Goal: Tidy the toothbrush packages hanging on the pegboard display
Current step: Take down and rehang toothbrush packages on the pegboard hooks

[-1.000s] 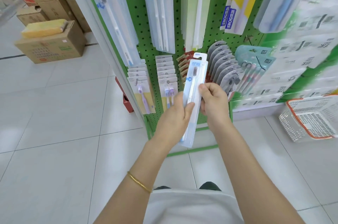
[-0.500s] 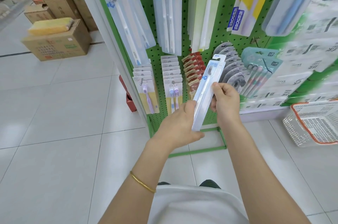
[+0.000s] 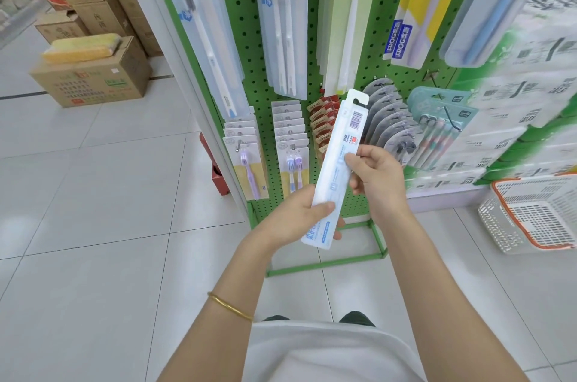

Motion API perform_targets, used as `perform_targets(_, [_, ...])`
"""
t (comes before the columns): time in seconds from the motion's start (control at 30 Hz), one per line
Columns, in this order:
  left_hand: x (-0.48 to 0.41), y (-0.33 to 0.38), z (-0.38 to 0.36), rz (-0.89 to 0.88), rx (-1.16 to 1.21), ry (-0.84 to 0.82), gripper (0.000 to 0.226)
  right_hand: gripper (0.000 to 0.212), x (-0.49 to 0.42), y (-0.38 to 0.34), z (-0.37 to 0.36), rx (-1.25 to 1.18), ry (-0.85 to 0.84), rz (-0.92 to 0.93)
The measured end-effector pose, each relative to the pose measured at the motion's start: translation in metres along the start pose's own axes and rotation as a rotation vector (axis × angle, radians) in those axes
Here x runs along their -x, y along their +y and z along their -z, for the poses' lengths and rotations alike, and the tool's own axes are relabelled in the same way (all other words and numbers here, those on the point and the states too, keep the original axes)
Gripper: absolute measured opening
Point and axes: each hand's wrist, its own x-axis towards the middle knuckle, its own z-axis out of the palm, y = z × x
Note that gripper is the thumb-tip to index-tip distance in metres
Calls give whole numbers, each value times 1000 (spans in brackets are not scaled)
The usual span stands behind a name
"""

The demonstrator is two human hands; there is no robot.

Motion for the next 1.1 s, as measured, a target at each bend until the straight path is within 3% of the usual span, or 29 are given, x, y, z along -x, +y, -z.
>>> perform_targets(0.17, [-3, 19, 6, -12, -88, 134, 38, 7, 2, -9, 0, -6, -160, 46])
perform_targets(0.37, [-10, 67, 26, -257, -120, 492, 14, 11, 5, -13, -8, 31, -367, 88])
perform_targets(0.47, [-6, 87, 36, -375, -87, 613, 15, 12, 4, -15, -14, 16, -416, 91])
perform_targets(0.57, [3, 98, 38, -394, -1, 589, 15, 8, 1, -19, -19, -39, -462, 98])
perform_targets(0.77, [19, 109, 51, -403, 387, 458, 18, 62, -11, -23, -37, -135, -704, -32])
perform_targets(0.87, [30, 118, 60, -429, 466, 421, 21, 72, -9, -36, -56, -88, -812, 5])
perform_targets(0.97, [40, 127, 71, -460, 358, 498, 25, 58, -4, -57, -76, -37, -747, 109])
perform_targets(1.1, [55, 136, 87, -521, 224, 710, 30, 46, 3, -89, -104, 106, -489, 257])
